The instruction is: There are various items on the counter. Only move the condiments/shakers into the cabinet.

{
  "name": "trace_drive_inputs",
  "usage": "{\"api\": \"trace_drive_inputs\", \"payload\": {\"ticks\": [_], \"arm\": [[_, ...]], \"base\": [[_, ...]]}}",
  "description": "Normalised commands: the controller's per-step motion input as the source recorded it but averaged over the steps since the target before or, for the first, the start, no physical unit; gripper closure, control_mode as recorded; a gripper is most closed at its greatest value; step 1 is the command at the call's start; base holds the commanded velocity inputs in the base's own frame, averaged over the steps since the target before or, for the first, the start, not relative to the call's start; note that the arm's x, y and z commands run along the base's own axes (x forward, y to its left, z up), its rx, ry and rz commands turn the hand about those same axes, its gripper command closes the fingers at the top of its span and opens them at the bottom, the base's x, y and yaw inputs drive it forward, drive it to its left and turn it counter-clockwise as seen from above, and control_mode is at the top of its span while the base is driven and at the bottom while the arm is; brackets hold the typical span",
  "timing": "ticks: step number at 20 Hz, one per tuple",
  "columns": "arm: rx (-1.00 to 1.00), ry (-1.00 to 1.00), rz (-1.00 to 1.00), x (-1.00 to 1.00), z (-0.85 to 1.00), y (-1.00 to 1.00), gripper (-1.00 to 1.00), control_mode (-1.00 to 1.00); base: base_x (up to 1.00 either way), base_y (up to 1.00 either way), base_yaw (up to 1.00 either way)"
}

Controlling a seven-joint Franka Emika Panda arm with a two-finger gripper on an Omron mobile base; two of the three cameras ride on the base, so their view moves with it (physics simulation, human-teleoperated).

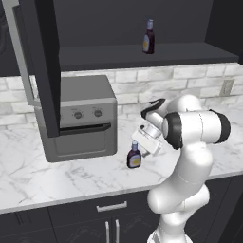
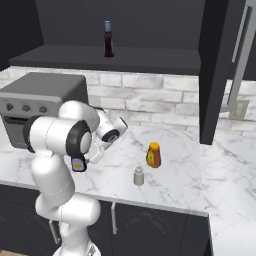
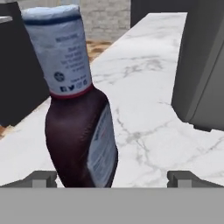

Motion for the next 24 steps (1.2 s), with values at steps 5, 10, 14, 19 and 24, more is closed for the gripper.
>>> {"api": "trace_drive_inputs", "payload": {"ticks": [5,10,14,19,24], "arm": [[0.03,0.02,-0.11,-0.28,0.00,-0.01,-1.00,-1.00],[0.02,0.00,-0.06,0.00,0.00,0.00,-1.00,-1.00],[0.01,0.00,-0.08,0.00,0.00,0.00,-1.00,-1.00],[0.01,0.00,-0.07,0.00,0.00,0.01,-1.00,-1.00],[0.00,0.01,-0.05,0.00,0.00,0.15,-1.00,-1.00]], "base": [[0.00,0.00,0.00],[0.00,0.00,0.00],[0.00,0.00,0.00],[0.00,0.00,0.00],[0.00,0.00,0.00]]}}
